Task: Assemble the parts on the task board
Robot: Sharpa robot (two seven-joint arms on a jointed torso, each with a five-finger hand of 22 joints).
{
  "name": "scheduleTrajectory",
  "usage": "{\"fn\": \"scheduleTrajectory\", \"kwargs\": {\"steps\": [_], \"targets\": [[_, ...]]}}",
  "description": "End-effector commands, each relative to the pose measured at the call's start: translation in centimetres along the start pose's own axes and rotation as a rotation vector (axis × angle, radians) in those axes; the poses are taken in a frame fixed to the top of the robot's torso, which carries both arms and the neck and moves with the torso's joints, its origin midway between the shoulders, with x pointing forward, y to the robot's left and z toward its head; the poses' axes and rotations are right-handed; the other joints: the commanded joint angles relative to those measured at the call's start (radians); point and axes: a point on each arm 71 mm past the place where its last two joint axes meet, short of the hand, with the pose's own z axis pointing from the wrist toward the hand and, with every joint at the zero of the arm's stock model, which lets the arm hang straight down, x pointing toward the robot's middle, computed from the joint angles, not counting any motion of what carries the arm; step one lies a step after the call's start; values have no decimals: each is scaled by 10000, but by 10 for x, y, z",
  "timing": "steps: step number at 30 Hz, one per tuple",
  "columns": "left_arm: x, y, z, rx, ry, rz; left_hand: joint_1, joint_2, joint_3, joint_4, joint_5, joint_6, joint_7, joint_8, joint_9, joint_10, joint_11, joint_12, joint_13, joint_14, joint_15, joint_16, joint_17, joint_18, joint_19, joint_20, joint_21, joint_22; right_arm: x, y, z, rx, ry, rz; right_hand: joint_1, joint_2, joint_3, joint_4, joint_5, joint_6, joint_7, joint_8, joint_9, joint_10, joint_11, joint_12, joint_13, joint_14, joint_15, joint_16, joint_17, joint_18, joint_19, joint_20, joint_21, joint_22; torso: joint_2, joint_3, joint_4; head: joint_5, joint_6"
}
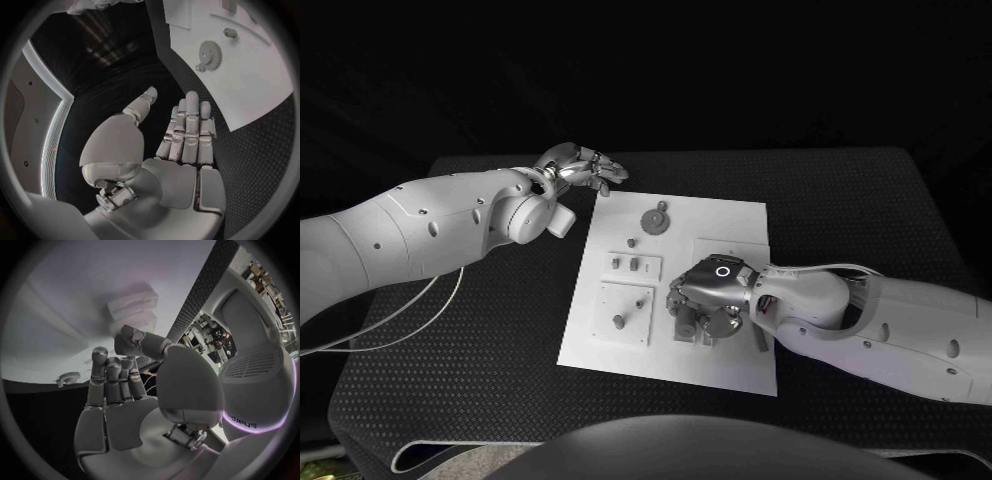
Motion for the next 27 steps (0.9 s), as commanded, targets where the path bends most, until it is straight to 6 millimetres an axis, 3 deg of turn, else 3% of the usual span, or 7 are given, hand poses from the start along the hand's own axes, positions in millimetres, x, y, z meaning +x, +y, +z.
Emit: {"fn": "scheduleTrajectory", "kwargs": {"steps": [1, 10, 14, 16, 19, 25, 27], "targets": [[2, -1, 0, 63, 141, -22, -93, -10, -7, 65, -63, -67, -10, -24, -17, -13, 59, 9, -14, -34, 43, -50, 11, 71, 58, -4, -64, 79, 2, 2, -1, -61, 128, -57, 74, -74, 66, -18, 19, 306, -13, 40, 93, -81, 16, 23, 10, -54, 3, -19, -5, 158, -49, 15, 9, 106, -2, 2, -3, 2, 1], [2, -1, 0, 64, 144, -22, -92, -9, -7, 66, -63, -75, -7, -25, -18, -16, 60, 10, -16, -34, 43, -52, 14, 72, 59, -3, -68, 83, 4, 0, -1, 45, 155, -23, 94, -130, 69, -16, 19, 289, -4, 29, 89, -90, 23, 32, 12, -62, 10, -13, -4, 158, -52, 21, 18, 110, -2, 0, -7, -3, 1], [1, -1, 0, 62, 144, -22, -91, -8, -7, 66, -63, -77, -6, -25, -19, -17, 60, 10, -17, -34, 43, -53, 15, 72, 60, -2, -69, 84, 4, -3, -1, 199, 147, -38, 108, -424, -30, -18, 18, -47, 109, -161, 9, -164, 52, 39, 14, -107, 28, -9, -8, 158, -87, 38, 25, 112, -2, 1, -5, -1, 1], [1, -1, 0, 55, 141, -22, -91, -8, -7, 66, -63, -78, -6, -25, -19, -17, 60, 10, -18, -34, 44, -53, 15, 72, 60, -2, -70, 85, 5, -4, -1, 250, 153, -35, 109, -599, -124, -21, 5, -529, 169, -426, -115, -208, 70, 49, 18, -139, 39, -6, -9, 158, -108, 47, 25, 110, -1, 3, -2, 4, 1], [1, -1, 0, 55, 132, -19, -91, -9, -8, 66, -63, -80, -5, -25, -19, -17, 60, 11, -19, -34, 44, -53, 16, 72, 60, -2, -71, 86, 5, -4, -1, 303, 167, -31, 173, -791, -275, -14, 19, -1201, 25, -754, -279, -290, 102, 56, 15, -200, 59, -11, -18, 158, -146, 64, 20, 104, 0, 4, -3, 7, 1], [1, -1, 0, 53, 147, -22, -90, -9, -8, 66, -63, -81, -4, -24, -19, -17, 60, 12, -20, -33, 44, -54, 18, 73, 61, -2, -73, 87, 6, -5, -1, 374, 232, -9, 256, -941, -502, -10, 21, -1916, -247, -1014, -415, -403, 157, 58, -1, -288, 101, -23, -39, 158, -224, 106, -16, 83, -2, 0, -3, 2, 1], [1, -1, 0, 49, 149, -22, -89, -9, -8, 65, -63, -82, -4, -23, -19, -17, 60, 12, -20, -33, 44, -54, 18, 73, 61, -1, -74, 88, 6, -5, -2, 401, 230, -9, 283, -951, -521, -13, 22, -1984, -262, -1023, -423, -413, 165, 63, -5, -296, 108, -21, -42, 158, -235, 113, -22, 80, 0, 1, -4, -1, 1]]}}
